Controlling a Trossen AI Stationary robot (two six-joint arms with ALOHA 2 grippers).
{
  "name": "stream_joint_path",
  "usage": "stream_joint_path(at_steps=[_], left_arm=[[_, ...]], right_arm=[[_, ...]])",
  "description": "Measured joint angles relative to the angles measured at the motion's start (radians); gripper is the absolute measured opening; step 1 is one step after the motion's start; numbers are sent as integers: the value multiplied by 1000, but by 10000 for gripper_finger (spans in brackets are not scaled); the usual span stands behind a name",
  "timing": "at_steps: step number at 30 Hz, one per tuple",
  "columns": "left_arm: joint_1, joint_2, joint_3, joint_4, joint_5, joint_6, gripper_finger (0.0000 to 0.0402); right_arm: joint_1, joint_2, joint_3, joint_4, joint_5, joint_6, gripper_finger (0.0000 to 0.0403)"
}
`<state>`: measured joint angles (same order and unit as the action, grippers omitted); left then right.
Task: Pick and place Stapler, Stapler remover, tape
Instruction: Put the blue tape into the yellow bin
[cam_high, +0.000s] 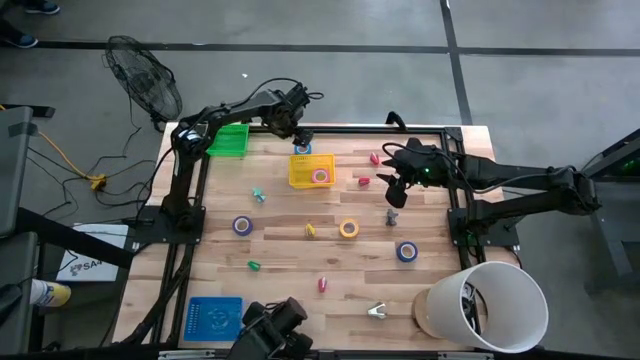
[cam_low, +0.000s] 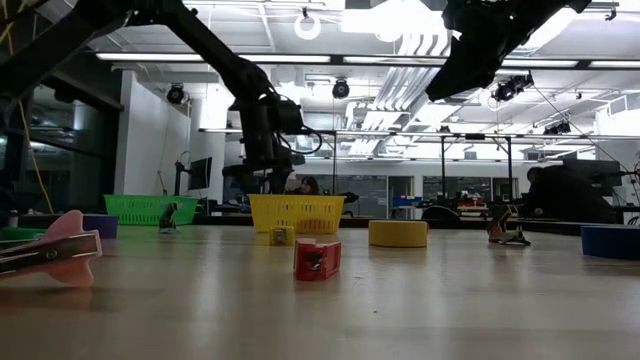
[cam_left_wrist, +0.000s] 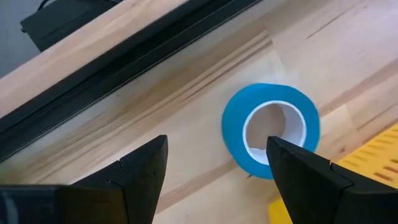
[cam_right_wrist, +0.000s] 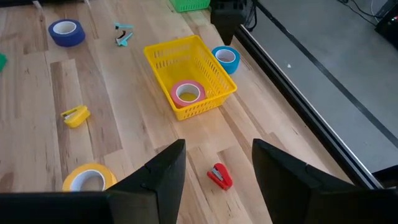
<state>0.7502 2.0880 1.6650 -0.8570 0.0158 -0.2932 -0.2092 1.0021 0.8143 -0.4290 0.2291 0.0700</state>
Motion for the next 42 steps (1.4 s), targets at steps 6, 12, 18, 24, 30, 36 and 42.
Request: stream_joint_path(at_steps=[6, 12, 18, 24, 30, 36, 42], left_arm=[[0, 36, 0, -5, 7, 0, 268], [1, 54, 0, -5, 0, -8, 265], [2, 58, 0, 0, 27, -8, 208], [2, 59, -7, -10, 27, -2, 127], [2, 59, -7, -10, 24, 12, 48], [18, 41, -6, -12, 24, 61, 29], [52, 6, 90, -121, 31, 121, 29]], right_arm=[[0, 0, 0, 0, 0, 0, 176], [0, 0, 0, 0, 0, 0, 176], [0, 0, 0, 0, 5, 0, 176], [0, 0, 0, 0, 5, 0, 176], [0, 0, 0, 0, 5, 0, 176], [0, 0, 0, 0, 5, 0, 176], [0, 0, 0, -1, 4, 0, 176]])
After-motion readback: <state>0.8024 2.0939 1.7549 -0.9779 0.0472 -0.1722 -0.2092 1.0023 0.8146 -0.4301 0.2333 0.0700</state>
